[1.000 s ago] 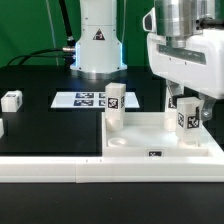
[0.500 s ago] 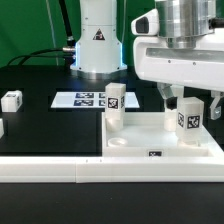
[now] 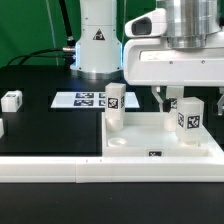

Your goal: Assemble square table

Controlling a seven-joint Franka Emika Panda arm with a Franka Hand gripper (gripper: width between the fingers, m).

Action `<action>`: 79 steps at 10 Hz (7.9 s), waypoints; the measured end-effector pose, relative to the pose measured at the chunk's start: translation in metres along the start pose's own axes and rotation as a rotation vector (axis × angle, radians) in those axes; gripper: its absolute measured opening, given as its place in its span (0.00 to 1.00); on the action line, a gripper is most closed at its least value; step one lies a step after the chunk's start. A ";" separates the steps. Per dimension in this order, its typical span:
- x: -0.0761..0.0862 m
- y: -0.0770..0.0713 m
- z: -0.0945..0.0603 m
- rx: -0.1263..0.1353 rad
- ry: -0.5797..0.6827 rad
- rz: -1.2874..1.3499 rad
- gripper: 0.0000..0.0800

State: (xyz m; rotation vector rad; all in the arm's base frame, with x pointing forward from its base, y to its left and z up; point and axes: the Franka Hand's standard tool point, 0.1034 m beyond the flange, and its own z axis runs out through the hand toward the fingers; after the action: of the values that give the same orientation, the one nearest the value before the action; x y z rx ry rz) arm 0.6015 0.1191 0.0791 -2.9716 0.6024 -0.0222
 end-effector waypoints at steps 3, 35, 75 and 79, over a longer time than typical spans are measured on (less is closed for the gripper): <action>0.001 0.000 0.000 -0.022 0.007 -0.234 0.81; 0.000 0.001 0.002 0.044 0.011 0.904 0.47; 0.002 -0.001 0.000 -0.015 0.038 0.583 0.62; 0.003 -0.002 0.000 -0.026 0.037 0.185 0.81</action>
Offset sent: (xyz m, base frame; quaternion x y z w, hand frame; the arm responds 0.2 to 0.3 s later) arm 0.0005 0.0001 0.0008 0.0012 -0.0016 -0.1275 0.9918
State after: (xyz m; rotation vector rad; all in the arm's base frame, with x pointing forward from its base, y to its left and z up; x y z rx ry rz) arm 0.6054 0.1198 0.0792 -2.9330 0.8864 -0.0549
